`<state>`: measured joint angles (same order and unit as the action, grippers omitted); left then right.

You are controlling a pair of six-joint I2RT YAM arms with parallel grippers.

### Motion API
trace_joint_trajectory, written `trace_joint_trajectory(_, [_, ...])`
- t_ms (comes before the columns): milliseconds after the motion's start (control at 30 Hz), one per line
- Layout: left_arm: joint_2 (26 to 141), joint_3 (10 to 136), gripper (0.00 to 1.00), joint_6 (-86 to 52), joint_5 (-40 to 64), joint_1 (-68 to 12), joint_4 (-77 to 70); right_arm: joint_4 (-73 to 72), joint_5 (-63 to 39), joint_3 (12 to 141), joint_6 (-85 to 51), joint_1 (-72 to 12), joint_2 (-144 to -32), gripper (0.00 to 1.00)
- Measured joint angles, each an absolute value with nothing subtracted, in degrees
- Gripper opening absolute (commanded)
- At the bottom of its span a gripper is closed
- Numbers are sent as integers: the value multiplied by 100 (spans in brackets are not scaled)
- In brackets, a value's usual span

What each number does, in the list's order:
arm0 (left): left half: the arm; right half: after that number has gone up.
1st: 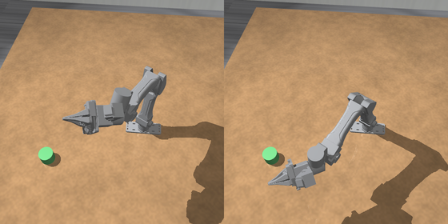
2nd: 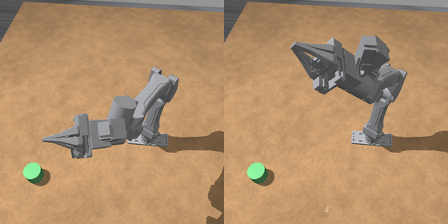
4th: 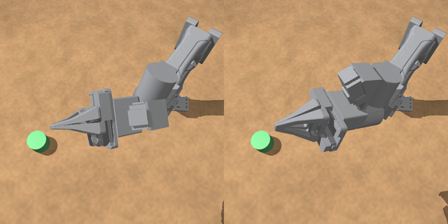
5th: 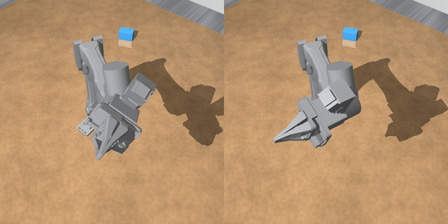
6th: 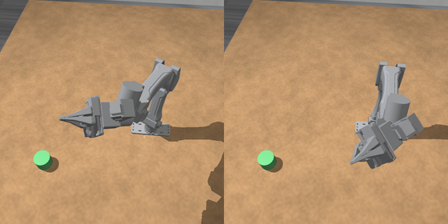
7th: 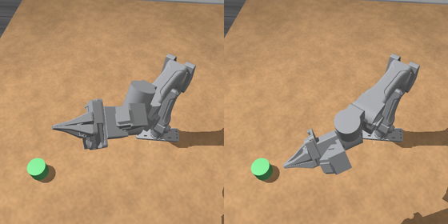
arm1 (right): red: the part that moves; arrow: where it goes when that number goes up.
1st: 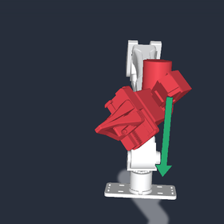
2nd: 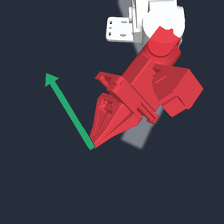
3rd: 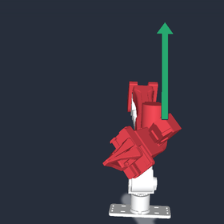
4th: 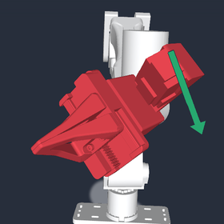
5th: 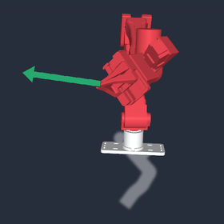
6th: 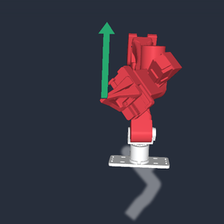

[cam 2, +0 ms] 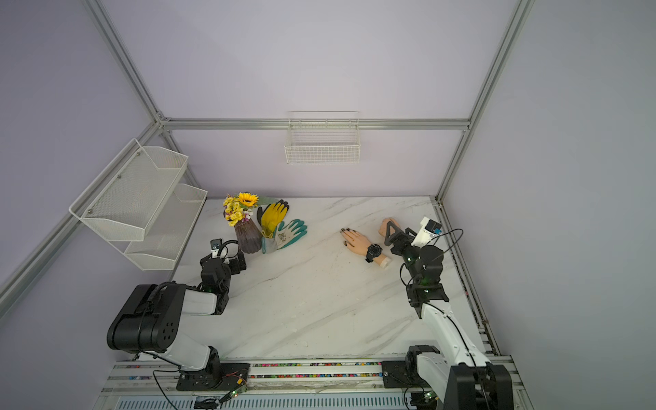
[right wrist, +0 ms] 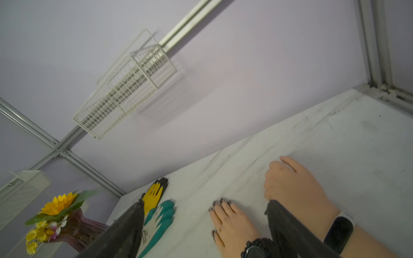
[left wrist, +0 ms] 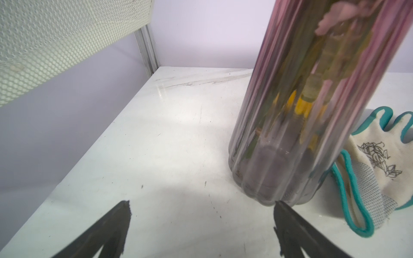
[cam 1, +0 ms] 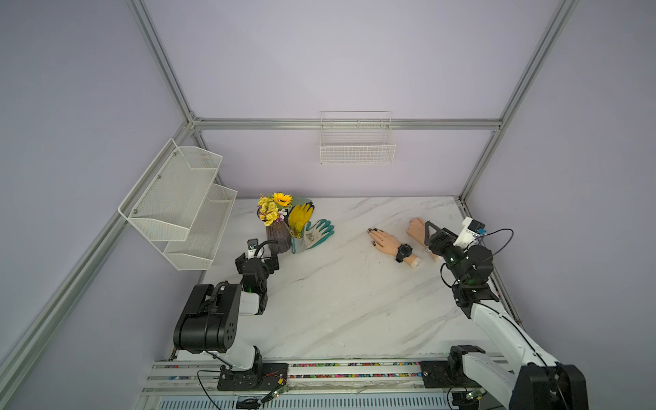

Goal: Take off the watch
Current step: Adjust the hand at the center of the board.

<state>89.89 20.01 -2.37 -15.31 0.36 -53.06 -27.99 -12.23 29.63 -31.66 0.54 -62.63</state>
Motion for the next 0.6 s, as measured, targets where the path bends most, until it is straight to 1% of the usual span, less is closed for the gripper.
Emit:
trace_joint_trajectory(100, [8989, 2001, 100, -222, -1452, 38, -5312, -2620, -1570, 3229, -3017, 51, -7146, 89])
trace_joint_trajectory(133, [8980, 1999, 99, -183, -1352, 36, -5312, -2567, -1645, 3352, -2952, 51, -7450, 90])
trace_joint_trajectory(200, [8844, 1946, 99, -113, -1192, 25, -5275, -2467, -1706, 3577, -2867, 51, -7915, 90])
trace_joint_trajectory(300, [7902, 1623, 100, -34, -1297, -189, -5006, -2338, -1739, 3833, -2755, 51, -8361, 91])
trace_joint_trajectory(400, [6558, 1514, 100, -19, -1638, -906, -4480, -2294, -1741, 3955, -2665, 51, -8545, 92])
trace_joint_trajectory(467, [5872, 1667, 100, -49, -1870, -1702, -4119, -2285, -1734, 4038, -2641, 51, -8702, 93])
trace_joint_trajectory(533, [5564, 1905, 100, -191, -1907, -2410, -3811, -2250, -1728, 4121, -2628, 51, -8888, 94])
trace_joint_trajectory(600, [5540, 2215, 100, -469, -1800, -3009, -3524, -2231, -1730, 4182, -2635, 38, -9074, 94])
